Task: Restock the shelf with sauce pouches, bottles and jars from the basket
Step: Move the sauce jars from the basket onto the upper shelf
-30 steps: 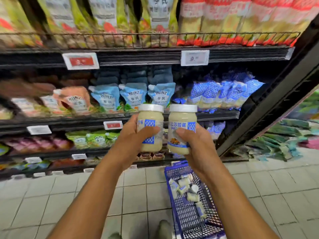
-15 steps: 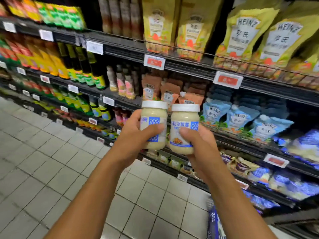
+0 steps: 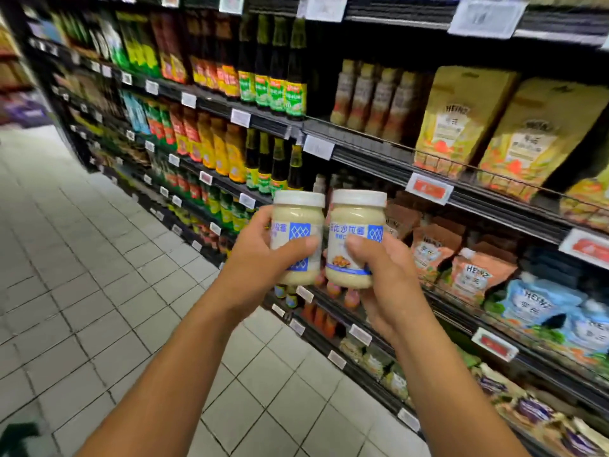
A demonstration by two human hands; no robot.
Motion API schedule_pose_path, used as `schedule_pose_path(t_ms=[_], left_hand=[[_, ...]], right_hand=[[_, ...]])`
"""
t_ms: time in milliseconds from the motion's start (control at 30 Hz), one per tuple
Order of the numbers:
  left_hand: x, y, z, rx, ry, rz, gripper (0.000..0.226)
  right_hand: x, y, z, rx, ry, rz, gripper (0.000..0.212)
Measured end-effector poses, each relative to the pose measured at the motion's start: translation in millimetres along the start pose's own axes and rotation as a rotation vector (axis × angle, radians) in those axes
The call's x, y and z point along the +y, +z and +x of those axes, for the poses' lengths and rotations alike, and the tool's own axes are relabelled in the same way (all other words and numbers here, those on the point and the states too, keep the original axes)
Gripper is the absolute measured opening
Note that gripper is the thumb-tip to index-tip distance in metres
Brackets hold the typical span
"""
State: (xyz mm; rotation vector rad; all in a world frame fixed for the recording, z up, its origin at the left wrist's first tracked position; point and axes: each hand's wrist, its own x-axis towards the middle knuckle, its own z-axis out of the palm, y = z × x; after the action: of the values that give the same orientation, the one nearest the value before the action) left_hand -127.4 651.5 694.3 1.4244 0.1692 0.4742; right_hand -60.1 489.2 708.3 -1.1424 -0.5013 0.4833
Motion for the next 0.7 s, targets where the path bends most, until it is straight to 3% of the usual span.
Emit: schedule_pose_path(t_ms=[167,333,500,600,700], left_hand=[[15.1,-17.0,39.1,0.012,0.080,0.015,0.060],[34.1,-24.8,91.9,0.020,0.159,0.042,0.064],[58.4,-23.8,156.1,0.013,0.222,0.058,0.066],[73.8,-20.0,195.6,0.008,0.264,0.065,0.061],[89.7,-15.0,228.9,-0.011,0.314,0.050,0.065]], right_hand=[[-5.5,15.5,47.9,0.024,-0.013,-0.061,0.058],[-11.3,17.4,104.9,0.026,-0.081,-0.062,0.044],[-36.4,17.5,168.7,-0.053,-0.124,-0.011,0.067],[-54.3,13.2,206.4,-0.085,-0.170,-0.064,0.052],[-72.8,8.8,239.2,-0.082,-0.259,-0.056,0.050]])
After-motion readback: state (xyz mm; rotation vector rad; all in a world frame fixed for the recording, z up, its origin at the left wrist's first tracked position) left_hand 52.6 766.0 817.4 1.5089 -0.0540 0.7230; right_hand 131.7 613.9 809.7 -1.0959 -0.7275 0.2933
